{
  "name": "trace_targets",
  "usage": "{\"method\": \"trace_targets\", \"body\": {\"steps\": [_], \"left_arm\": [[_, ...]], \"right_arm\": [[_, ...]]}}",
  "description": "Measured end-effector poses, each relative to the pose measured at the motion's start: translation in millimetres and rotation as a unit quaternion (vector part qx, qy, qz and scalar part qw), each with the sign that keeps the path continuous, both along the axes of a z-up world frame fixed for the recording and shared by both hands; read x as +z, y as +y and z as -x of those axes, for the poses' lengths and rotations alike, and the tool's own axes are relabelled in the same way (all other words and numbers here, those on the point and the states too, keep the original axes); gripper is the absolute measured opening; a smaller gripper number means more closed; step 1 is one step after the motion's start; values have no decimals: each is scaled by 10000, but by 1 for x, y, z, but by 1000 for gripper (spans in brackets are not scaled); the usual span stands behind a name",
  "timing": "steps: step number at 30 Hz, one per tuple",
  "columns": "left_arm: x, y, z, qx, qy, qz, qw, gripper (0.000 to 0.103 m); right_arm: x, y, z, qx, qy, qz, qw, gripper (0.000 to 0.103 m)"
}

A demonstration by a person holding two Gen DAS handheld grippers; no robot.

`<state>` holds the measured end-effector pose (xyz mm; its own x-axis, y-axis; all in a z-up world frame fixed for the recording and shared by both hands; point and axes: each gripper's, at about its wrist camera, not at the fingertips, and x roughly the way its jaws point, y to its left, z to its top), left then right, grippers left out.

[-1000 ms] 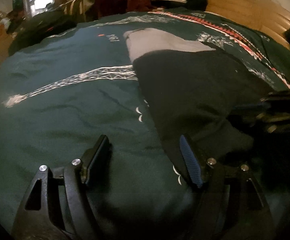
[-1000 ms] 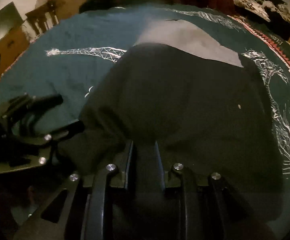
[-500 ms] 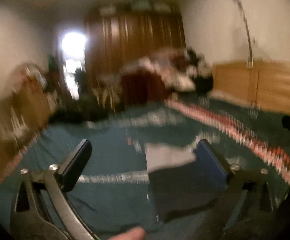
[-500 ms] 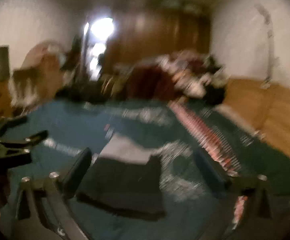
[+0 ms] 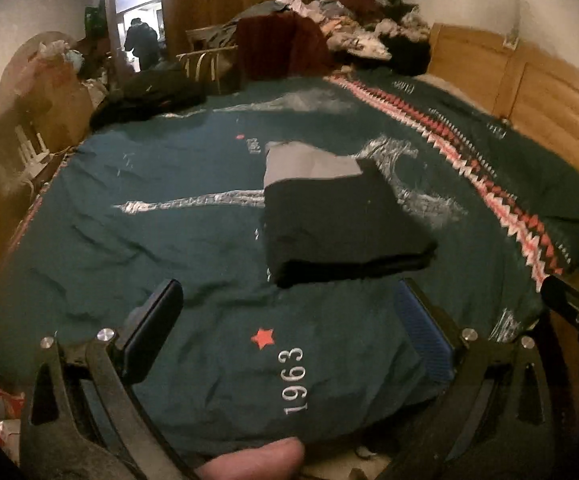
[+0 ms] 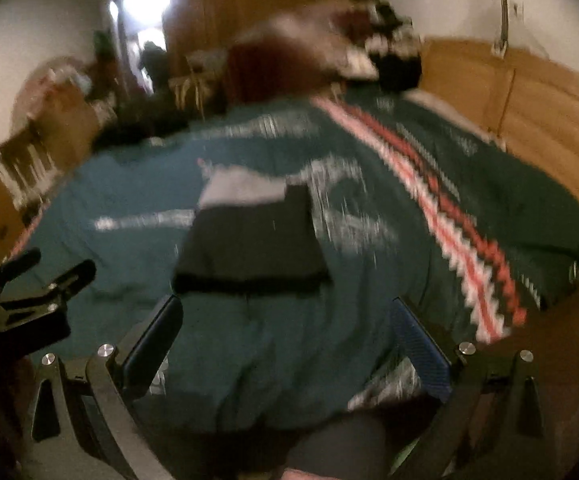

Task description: Fold large clothes

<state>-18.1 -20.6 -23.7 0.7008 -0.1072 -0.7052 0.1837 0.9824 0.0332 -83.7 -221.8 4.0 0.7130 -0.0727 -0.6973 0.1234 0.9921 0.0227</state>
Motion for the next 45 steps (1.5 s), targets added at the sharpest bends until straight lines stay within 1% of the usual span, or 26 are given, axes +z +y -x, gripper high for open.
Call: {"method": "trace_targets", "body": {"steps": [1,3,7,10,19,29,43,45], "left_arm": [[-2,-1,-2,52,40,-53,10000,103],[-2,-1,2,92,98,-36,9999,103],[4,-6,13,96,120,-48,9999,103],[3,-8,20,105,173,-47,9998,103],[0,-14,25,128,281,-129,9994,103],[-4,-13,22,178,380,-147,9990,103],[-8,-12,17,187,420,-111,9989,103],[-9,-12,16,155,433,-52,9989,103]], "right_arm": [[-6,-3,4,-8,53,-2,10000,103],[-11,-3,8,-29,122,84,9999,103],[-15,2,16,48,135,170,9998,103],[-19,8,10,87,103,284,9995,103],[-17,15,6,94,107,384,9992,103],[-17,19,-1,61,165,423,9990,103],[-18,21,-8,53,160,486,9987,103],[-19,21,-9,55,162,487,9987,103]]}}
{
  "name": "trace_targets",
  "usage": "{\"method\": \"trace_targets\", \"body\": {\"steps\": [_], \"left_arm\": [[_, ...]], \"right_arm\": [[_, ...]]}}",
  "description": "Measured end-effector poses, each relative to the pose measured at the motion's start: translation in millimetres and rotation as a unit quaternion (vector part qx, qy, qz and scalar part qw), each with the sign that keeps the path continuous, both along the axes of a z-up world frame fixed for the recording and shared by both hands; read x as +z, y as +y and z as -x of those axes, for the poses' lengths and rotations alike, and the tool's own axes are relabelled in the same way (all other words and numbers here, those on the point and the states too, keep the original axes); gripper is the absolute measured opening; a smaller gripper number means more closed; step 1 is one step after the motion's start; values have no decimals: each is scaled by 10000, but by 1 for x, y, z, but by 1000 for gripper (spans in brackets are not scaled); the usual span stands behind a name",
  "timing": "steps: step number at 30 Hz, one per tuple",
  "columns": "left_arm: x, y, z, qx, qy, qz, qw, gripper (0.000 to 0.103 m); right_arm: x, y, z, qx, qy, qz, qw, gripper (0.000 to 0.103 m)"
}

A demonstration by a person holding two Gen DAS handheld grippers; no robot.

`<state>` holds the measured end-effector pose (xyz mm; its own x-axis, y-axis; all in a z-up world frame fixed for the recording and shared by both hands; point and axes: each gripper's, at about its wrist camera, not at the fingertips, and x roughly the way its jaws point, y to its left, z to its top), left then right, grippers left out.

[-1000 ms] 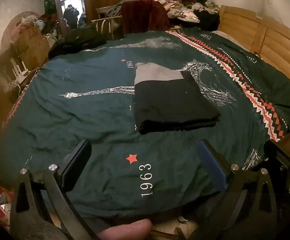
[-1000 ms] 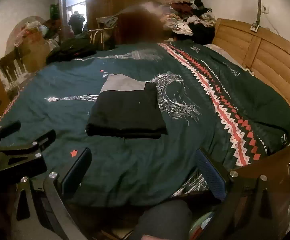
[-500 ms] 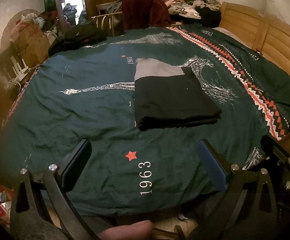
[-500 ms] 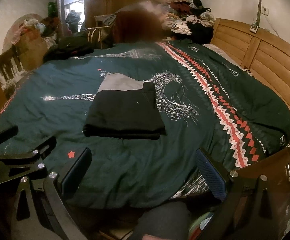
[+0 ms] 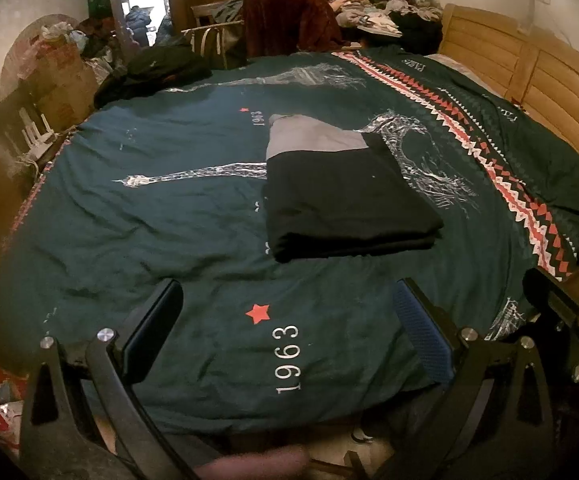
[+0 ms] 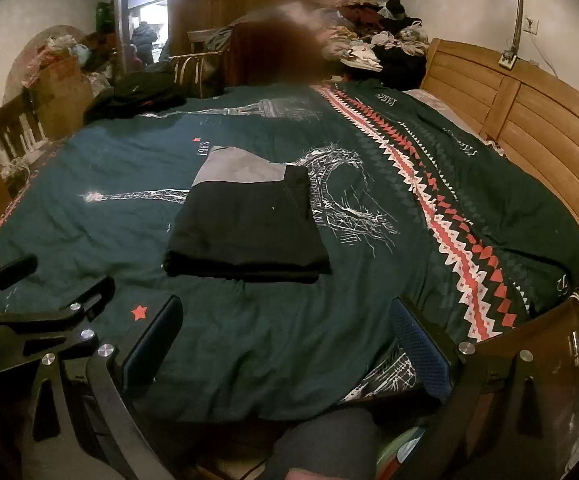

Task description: Fold large clothes

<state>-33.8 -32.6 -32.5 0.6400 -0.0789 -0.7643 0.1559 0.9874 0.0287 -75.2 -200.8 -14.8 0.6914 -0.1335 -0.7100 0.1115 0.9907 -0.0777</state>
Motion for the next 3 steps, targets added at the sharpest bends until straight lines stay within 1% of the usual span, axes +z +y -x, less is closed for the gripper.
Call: {"method": "trace_targets", "body": {"steps": [3], "left_arm": [[1,0,1,18,-142,33,9999,103]], "right_arm": [[0,0,0,0,-3,-5,10000,103]]}}
